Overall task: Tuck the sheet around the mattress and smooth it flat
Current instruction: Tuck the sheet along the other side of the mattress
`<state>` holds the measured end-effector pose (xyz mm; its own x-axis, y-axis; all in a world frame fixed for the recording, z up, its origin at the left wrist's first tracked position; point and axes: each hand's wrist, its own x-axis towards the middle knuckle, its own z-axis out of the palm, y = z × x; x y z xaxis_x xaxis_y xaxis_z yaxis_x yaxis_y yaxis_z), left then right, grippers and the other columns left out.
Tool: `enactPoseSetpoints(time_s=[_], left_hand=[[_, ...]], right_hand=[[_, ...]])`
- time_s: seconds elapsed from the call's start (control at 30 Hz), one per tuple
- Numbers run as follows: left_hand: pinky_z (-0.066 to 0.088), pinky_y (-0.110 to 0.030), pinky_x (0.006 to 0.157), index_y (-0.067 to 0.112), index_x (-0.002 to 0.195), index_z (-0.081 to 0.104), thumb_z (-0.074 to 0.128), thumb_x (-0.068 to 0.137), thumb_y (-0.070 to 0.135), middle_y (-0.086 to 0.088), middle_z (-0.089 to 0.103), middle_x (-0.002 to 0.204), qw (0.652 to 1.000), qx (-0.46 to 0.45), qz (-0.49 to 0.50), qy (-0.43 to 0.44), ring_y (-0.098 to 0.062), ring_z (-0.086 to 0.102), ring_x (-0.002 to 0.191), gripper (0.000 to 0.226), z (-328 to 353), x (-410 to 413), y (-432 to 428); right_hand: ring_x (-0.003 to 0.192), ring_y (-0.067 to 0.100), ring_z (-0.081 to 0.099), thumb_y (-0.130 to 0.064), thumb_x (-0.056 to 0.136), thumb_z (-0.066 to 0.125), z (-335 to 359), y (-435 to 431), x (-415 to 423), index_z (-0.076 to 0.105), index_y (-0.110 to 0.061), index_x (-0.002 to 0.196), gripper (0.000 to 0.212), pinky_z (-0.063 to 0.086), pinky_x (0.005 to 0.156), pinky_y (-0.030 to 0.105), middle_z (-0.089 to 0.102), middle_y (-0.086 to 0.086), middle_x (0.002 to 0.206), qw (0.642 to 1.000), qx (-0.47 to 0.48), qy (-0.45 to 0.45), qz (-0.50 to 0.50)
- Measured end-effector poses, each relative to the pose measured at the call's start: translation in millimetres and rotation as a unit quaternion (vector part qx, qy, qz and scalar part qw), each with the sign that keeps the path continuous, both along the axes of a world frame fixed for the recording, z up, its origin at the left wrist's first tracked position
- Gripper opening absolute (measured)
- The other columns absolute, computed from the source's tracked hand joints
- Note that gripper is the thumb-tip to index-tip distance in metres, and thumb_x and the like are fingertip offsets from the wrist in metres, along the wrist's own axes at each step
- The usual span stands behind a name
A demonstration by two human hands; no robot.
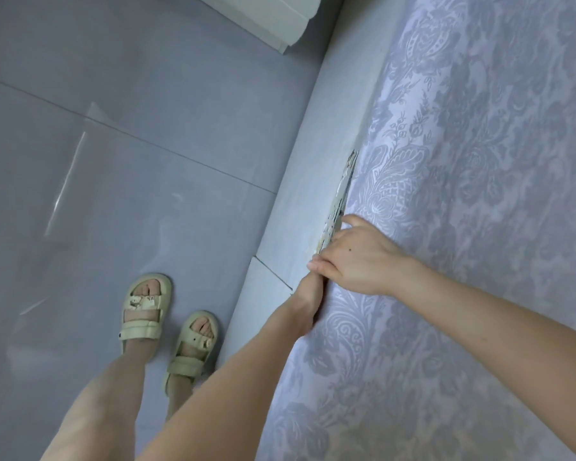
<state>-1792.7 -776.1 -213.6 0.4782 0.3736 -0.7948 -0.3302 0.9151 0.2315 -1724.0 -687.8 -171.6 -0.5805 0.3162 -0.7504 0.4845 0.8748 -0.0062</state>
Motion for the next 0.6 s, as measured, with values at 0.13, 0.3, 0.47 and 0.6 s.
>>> enactPoseSetpoints(time_s=[0.13, 0.3, 0.47, 0.6], left_hand=[[0.038, -0.025, 0.102, 0.032, 0.123, 0.055, 0.014, 0.098, 0.056, 0.01, 0.06, 0.124, 1.0, 0.011, 0.006, -0.006, -0.007, 0.053, 0.115, 0.053, -14, 0, -10], [0.041, -0.036, 0.099, 0.02, 0.105, 0.067, 0.011, 0.097, 0.057, 0.009, 0.066, 0.105, 0.986, 0.043, 0.057, 0.149, -0.009, 0.058, 0.1, 0.068, -18, -12, -57], [0.042, -0.024, 0.095, 0.03, 0.096, 0.069, 0.015, 0.098, 0.054, 0.01, 0.07, 0.105, 0.992, 0.008, 0.071, 0.106, -0.008, 0.061, 0.105, 0.059, -20, -8, -91], [0.05, -0.022, 0.078, 0.03, 0.104, 0.066, 0.016, 0.097, 0.057, 0.005, 0.072, 0.1, 0.995, -0.065, 0.068, -0.013, -0.01, 0.067, 0.094, 0.057, -14, 10, -86]], right_hand=[[0.115, 0.019, 0.056, -0.055, 0.096, 0.003, -22, 0, -10, 0.069, -0.017, 0.106, 0.076, 0.025, 0.105, 0.037, 0.069, 0.005, 0.112, 0.995, -0.017, -0.081, 0.054], [0.115, 0.021, 0.054, -0.057, 0.096, 0.001, -35, 4, -23, 0.064, -0.015, 0.084, 0.076, 0.032, 0.099, 0.034, 0.066, 0.006, 0.11, 0.989, -0.046, -0.141, 0.022], [0.079, 0.023, 0.051, -0.057, 0.096, 0.005, -28, 9, -25, 0.046, -0.014, 0.061, 0.069, 0.03, 0.072, 0.031, 0.048, -0.002, 0.064, 0.99, -0.066, -0.119, -0.046], [0.076, 0.026, 0.052, -0.057, 0.094, 0.008, -5, -11, -14, 0.052, -0.018, 0.078, 0.061, 0.034, 0.079, 0.031, 0.049, -0.001, 0.061, 0.998, -0.056, 0.011, -0.036]])
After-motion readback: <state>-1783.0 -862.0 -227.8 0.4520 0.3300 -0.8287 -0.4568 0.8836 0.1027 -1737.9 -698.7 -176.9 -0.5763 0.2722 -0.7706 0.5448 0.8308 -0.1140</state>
